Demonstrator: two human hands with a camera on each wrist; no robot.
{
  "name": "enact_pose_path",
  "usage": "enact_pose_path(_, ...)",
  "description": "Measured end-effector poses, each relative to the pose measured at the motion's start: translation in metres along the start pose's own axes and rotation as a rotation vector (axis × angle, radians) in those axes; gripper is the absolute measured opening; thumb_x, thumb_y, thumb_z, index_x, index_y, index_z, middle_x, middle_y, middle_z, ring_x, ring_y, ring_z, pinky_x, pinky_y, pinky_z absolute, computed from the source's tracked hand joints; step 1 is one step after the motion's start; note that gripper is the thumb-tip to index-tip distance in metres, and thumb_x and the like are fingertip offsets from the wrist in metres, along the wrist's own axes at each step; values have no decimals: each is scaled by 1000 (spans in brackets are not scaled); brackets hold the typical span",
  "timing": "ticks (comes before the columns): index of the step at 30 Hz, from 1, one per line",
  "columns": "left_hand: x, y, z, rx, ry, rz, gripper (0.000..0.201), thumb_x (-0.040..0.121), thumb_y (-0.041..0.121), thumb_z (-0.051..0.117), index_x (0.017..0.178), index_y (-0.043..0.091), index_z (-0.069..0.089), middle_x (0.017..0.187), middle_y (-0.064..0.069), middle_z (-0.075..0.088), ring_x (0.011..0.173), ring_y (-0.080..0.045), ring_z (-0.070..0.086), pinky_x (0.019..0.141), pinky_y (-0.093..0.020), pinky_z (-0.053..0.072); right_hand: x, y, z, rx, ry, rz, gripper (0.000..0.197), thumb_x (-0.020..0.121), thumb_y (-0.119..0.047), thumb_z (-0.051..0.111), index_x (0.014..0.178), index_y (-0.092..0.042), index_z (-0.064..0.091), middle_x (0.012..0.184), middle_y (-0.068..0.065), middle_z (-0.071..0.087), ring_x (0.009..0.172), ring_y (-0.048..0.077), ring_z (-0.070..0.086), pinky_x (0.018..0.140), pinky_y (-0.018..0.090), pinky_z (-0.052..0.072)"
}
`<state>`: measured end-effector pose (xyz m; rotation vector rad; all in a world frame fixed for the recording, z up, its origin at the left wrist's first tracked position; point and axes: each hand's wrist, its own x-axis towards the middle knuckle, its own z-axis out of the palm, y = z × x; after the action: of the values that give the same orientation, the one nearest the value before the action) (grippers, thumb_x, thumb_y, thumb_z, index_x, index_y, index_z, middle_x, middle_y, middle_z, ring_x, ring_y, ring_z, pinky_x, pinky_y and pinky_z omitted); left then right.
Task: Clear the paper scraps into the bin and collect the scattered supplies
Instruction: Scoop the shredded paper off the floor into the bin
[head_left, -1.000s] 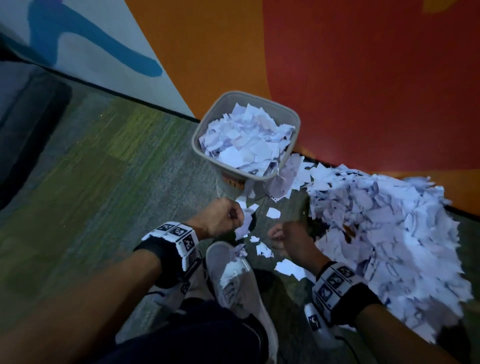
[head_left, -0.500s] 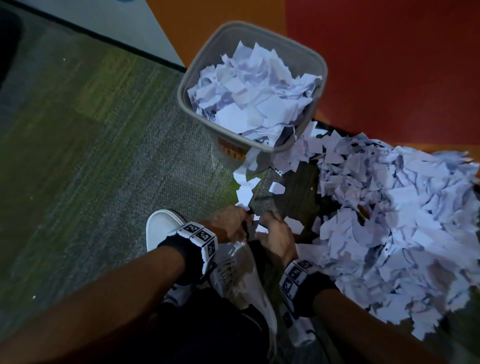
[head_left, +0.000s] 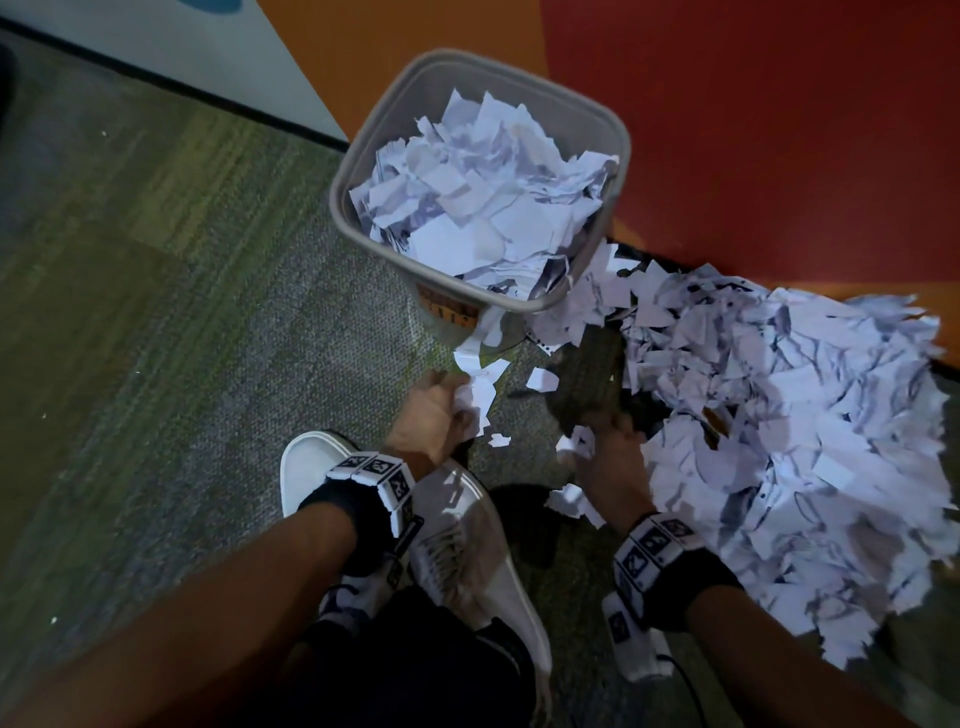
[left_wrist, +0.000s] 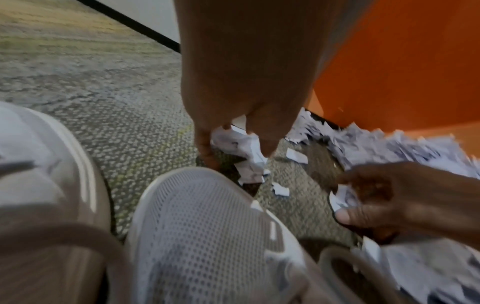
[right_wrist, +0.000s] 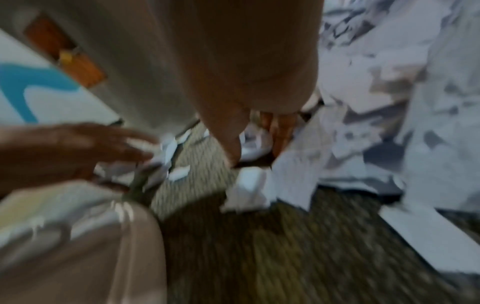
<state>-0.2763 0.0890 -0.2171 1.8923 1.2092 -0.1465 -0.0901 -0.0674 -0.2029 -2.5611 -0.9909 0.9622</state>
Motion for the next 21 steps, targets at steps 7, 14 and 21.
enact_pose_path(7,4,24,10,432,-35,61,62,94,17,61,147,32,32,139,-15,26,124,-36,32,102,-46,46,-6,3,20,-65,24,-177,31,75,6,63,103,-7,69,107,17,58,94,39,59,83,38,41)
enact_pose_path(14,21,7,12,186,16,140,17,94,13,57,109,17,62,113,-10,51,93,-29,58,77,-41,55,31,-29,1,125,63,-43,11,87,-9,62,92,-11,72,86,15,70,83,30,67,64,29,43)
enact_pose_path(21,41,-29,38,-187,86,175,17,75,35,52,70,43,67,79,7,51,85,-27,44,77,-50,41,75,-59,0,162,49,-90,31,76,-13,76,105,-14,66,100,10,69,91,27,65,77,31,51)
